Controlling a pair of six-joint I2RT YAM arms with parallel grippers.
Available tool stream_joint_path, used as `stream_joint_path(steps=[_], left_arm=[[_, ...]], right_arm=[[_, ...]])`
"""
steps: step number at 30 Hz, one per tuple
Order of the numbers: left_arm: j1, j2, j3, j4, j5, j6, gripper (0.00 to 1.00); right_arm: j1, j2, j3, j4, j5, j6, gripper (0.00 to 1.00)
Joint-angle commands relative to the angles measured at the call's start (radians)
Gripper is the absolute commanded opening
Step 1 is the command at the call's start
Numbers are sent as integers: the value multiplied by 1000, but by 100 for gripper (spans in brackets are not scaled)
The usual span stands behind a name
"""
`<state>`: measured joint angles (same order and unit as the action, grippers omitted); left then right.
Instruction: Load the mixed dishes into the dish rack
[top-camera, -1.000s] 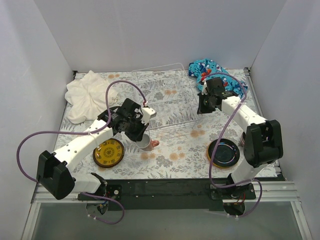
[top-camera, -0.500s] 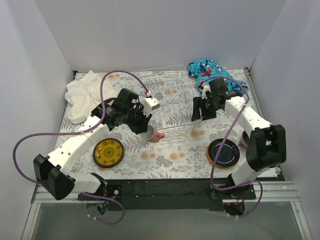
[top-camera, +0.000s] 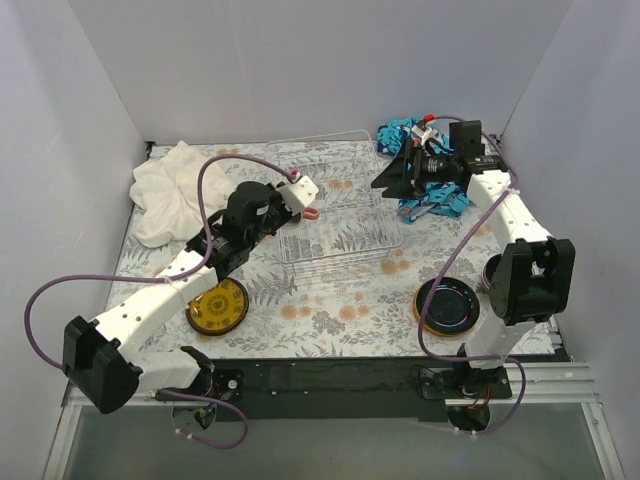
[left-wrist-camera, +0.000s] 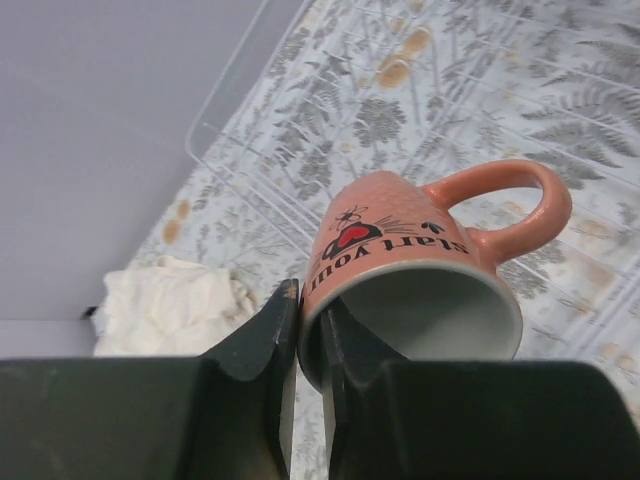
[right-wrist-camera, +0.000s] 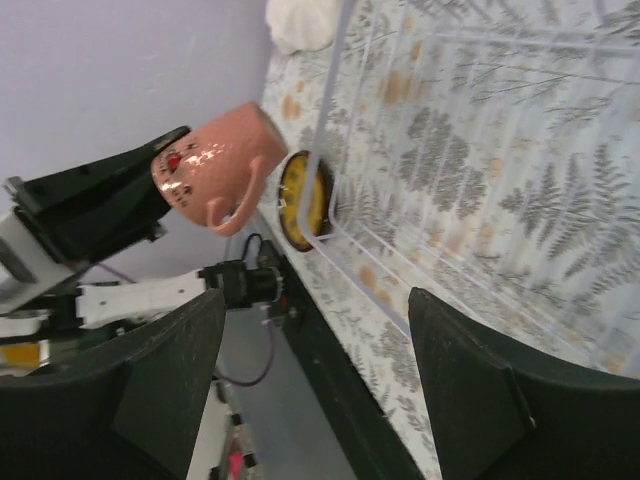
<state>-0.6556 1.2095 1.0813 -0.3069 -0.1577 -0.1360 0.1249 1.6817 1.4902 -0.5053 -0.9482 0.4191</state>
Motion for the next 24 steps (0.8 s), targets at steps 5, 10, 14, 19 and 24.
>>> stream_joint_path(steps=[5, 10, 14, 19, 24], left_arm=[[-116, 53, -141, 733, -301, 271, 0], [-157, 102, -116, 778, -342, 243, 0], [-171, 119, -110, 784, -348, 234, 0], [-194, 139, -103, 810, -348, 237, 0], [-216, 153, -100, 808, -341, 227, 0]], right_arm=[[91, 114, 16, 341, -234, 447, 87], [117, 220, 122, 350, -236, 506, 90], [142, 274, 173, 392, -236, 559, 90], [166, 312, 211, 433, -236, 593, 90], [196, 316, 212, 475, -241, 633, 90]])
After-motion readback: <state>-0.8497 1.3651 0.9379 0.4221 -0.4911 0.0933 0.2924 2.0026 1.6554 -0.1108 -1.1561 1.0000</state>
